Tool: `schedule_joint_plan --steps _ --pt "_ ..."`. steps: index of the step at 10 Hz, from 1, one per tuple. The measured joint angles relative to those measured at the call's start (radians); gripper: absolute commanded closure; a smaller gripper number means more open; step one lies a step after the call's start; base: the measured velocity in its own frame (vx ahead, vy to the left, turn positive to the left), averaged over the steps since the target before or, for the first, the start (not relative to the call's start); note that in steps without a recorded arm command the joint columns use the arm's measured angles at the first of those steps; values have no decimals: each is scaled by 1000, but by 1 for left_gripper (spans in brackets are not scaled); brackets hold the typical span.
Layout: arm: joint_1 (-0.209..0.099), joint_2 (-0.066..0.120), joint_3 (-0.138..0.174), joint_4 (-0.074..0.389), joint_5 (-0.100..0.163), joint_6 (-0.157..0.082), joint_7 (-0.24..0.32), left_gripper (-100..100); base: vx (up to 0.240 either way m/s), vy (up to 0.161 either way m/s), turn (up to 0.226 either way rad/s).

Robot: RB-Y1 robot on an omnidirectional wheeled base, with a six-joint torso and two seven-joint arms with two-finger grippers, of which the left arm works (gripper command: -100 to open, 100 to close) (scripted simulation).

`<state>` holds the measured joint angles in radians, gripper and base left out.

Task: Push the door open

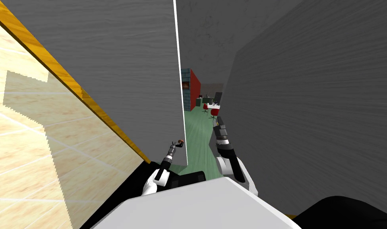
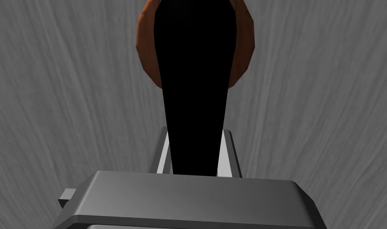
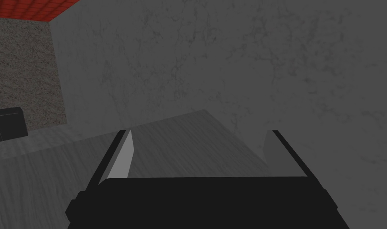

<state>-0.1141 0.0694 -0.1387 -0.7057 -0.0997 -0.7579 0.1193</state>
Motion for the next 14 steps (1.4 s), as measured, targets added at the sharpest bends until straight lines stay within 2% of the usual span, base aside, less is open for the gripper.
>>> schedule_joint_plan --steps 2,4,7,8,9,11,12,13,14 --pt "-13 -2 11 16 4 -10 -6 100 23 -19 -2" --pt "-28 -4 23 47 7 -27 -10 100 100 -114 113" --pt "-13 0 53 46 12 -22 -14 100 195 -161 120" --pt "-32 0 70 75 17 -34 -18 100 112 -91 37" --pt "-32 2 78 67 19 -37 -20 100 42 -20 -18" --pt "-9 3 84 14 17 -12 -15 100 142 -142 129" --pt "-7 -1 96 19 19 -9 -19 100 152 -145 126" --pt "-11 -1 109 34 22 -16 -22 100 172 -129 103" --pt "-3 -1 118 28 24 -17 -23 100 185 -124 91"
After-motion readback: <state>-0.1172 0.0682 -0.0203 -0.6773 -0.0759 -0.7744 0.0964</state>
